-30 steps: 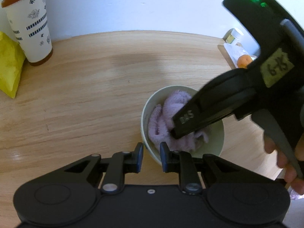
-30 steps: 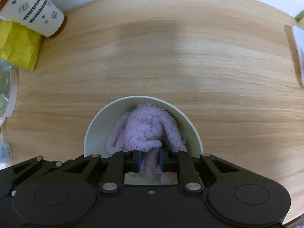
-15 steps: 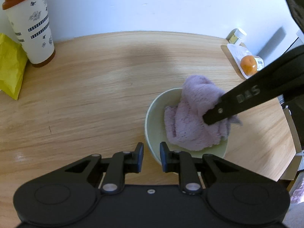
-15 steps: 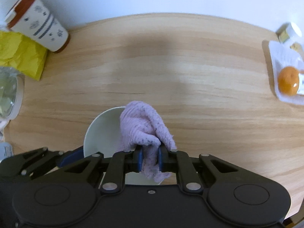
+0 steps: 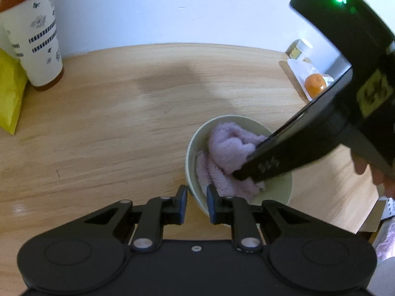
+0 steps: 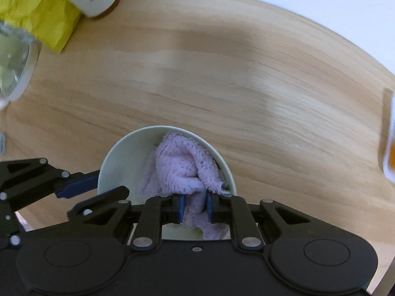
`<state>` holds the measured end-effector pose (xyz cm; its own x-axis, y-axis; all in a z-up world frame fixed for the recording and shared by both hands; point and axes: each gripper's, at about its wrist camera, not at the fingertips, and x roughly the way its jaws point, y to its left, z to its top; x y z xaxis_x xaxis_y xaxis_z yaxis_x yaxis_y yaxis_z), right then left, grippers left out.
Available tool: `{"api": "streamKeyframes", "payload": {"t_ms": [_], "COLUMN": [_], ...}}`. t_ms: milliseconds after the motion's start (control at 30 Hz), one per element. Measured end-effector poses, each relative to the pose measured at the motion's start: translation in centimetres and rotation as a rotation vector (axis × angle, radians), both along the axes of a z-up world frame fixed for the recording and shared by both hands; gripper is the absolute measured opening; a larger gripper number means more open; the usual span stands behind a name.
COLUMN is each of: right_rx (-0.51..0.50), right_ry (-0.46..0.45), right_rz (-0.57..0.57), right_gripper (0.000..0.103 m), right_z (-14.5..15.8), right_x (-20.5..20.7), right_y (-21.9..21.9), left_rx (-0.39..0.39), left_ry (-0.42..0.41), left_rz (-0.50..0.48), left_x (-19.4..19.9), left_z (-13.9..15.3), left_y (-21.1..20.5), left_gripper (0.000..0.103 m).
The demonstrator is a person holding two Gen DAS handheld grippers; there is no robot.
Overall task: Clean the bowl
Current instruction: 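Wipe inside the bowl with the cloth in the right gripper, then grip the pale green bowl rim with the left gripper while the right gripper holds the cloth inside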
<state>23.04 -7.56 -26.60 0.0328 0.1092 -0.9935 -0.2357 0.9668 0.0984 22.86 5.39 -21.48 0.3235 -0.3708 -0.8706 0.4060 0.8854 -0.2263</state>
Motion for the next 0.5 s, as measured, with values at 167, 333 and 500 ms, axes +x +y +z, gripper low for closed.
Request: {"api": "streamKeyframes", "payload": {"t_ms": [167,333,500], "right_rx": [-0.003,0.021,0.067], "right_ry": [0.036,0.081,0.122], "right_rz": [0.108,0.247,0.366], "right_gripper": [0.018,0.018,0.018], "right_z": [-0.7,-1.2,-1.3], "right_x": [0.7,1.1,1.0], "right_y": [1.3,2.2,2.0], "left_rx": [-0.012,0.003,0.009], "left_ry": [-0.007,-0.043,-0.053], "left_rz": [0.008,0.025,0.03], "left_x": [0.0,-0.2,-0.2], "left_z": [-0.1,-0.1,-0.2], "left_y": [0.3,0.3,0.0], "left_gripper": [0.015,0.012,0.008]}}
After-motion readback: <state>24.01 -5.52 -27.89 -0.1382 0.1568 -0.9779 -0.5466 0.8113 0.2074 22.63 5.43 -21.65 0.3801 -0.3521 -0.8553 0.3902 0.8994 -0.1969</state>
